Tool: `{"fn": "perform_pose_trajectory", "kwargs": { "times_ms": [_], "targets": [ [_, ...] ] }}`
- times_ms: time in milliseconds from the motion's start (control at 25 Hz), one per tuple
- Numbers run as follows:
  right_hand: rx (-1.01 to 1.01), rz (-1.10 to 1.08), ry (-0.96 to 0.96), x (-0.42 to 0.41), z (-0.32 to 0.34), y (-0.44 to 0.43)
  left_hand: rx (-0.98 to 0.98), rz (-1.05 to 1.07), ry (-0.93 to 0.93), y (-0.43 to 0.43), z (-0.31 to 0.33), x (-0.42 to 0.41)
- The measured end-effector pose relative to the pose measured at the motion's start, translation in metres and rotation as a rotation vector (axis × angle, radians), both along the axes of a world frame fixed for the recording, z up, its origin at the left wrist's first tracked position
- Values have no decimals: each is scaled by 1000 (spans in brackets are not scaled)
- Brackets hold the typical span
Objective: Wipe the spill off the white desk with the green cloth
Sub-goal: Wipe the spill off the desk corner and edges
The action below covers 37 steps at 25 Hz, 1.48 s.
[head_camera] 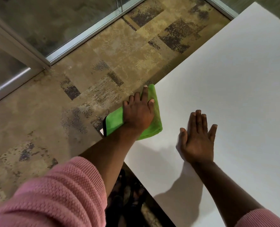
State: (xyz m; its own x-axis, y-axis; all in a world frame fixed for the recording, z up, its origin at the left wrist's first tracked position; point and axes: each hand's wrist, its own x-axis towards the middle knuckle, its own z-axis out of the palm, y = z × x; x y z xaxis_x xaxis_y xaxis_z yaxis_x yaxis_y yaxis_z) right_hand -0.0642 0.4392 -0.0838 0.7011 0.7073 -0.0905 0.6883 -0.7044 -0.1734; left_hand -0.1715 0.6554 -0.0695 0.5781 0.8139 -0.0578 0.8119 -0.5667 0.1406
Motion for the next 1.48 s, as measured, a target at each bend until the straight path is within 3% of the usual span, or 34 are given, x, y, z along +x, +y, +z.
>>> {"fn": "perform_pose_trajectory", "kwargs": {
  "times_ms": [200, 560, 840, 1040, 1360, 1480],
  "targets": [
    [37, 197, 43, -32, 11, 44, -76, -57, 0, 12, 4, 21],
    [19, 180, 33, -38, 4, 48, 5, 38, 14, -9, 3, -63],
    [7, 203, 34, -38, 5, 49, -37, -1, 27, -2, 0, -51],
    [-6, 319, 35, -52, 1, 35, 8, 107, -28, -27, -2, -97],
    [35, 322, 3, -51, -8, 32, -173, 92, 23, 1, 3, -95],
    [41, 330, 5, -53, -4, 32, -116, 215, -45, -11, 0, -107]
  ]
}}
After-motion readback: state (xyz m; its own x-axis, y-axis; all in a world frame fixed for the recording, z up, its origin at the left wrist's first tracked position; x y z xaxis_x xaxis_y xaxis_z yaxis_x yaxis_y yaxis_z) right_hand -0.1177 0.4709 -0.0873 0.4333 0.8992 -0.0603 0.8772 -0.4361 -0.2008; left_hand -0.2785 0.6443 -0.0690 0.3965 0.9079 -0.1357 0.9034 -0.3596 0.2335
